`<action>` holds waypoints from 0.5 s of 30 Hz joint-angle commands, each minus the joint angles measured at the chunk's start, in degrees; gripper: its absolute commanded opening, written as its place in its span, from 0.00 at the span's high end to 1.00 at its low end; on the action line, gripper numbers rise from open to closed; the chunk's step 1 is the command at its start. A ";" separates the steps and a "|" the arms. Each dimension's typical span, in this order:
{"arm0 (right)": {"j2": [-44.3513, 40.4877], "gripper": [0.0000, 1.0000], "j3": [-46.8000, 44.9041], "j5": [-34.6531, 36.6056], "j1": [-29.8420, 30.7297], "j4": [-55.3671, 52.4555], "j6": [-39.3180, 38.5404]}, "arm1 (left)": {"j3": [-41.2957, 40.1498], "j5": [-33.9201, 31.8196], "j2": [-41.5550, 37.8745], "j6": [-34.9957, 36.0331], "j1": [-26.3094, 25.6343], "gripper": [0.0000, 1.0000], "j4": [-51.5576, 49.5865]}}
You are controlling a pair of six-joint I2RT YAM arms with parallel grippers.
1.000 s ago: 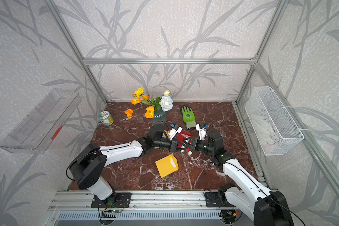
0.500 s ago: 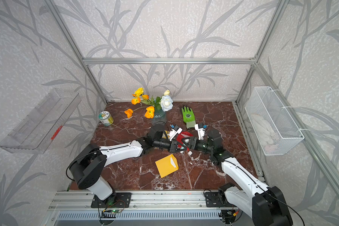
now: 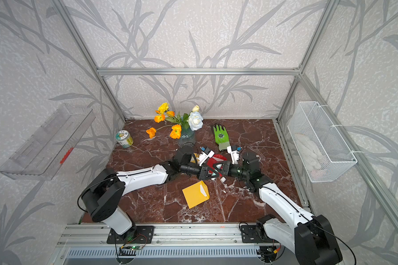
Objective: Seal the envelope with a glue stick
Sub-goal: Unscrew the glue stick.
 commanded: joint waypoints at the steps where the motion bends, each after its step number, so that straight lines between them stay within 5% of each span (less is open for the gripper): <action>1: -0.88 1.00 2.07 9.00 0.44 -3.14 -2.69 | 1.80 -2.73 -1.26 0.60 1.93 0.74 -5.18; 6: -5.10 1.00 -0.19 29.71 4.72 -1.95 -5.93 | 1.26 -7.12 -2.76 -3.04 5.08 0.70 -5.99; 7: -4.91 1.00 -0.20 32.40 5.30 -1.57 -6.57 | 1.29 -7.67 -3.02 -3.21 5.28 0.59 -6.01; 9: -3.35 1.00 -0.05 35.78 5.59 -0.57 -6.93 | 1.30 -8.17 -2.92 -3.39 5.36 0.39 -5.73; 15: 4.82 1.00 0.29 41.35 6.32 4.16 -5.61 | 1.60 -8.91 -0.10 -5.01 6.32 0.35 -3.96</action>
